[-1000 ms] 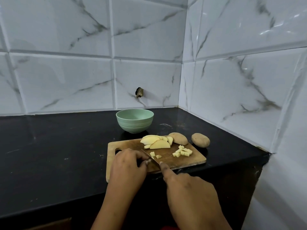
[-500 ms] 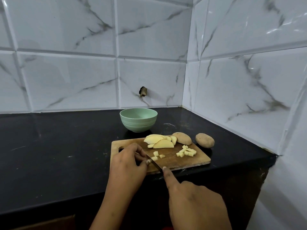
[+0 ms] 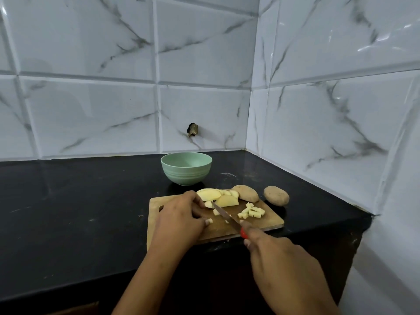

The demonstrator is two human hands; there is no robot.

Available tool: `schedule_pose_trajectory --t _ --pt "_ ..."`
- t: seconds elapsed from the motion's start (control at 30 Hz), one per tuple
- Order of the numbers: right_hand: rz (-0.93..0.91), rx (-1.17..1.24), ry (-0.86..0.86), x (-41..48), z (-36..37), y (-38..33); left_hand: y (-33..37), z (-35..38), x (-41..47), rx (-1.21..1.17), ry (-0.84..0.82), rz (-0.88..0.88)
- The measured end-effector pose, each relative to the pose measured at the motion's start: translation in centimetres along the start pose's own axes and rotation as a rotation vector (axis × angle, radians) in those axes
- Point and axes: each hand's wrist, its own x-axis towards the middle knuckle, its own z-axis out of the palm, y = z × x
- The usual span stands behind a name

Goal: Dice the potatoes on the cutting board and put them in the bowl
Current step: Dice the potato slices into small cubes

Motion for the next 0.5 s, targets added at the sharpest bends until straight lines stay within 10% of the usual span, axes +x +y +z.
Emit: schedule_pose_trajectory --t 0.5 --pt "0.058 0.220 0.074 0.6 -1.5 2.6 3.2 2.9 2.9 -0.021 -0.196 0.005"
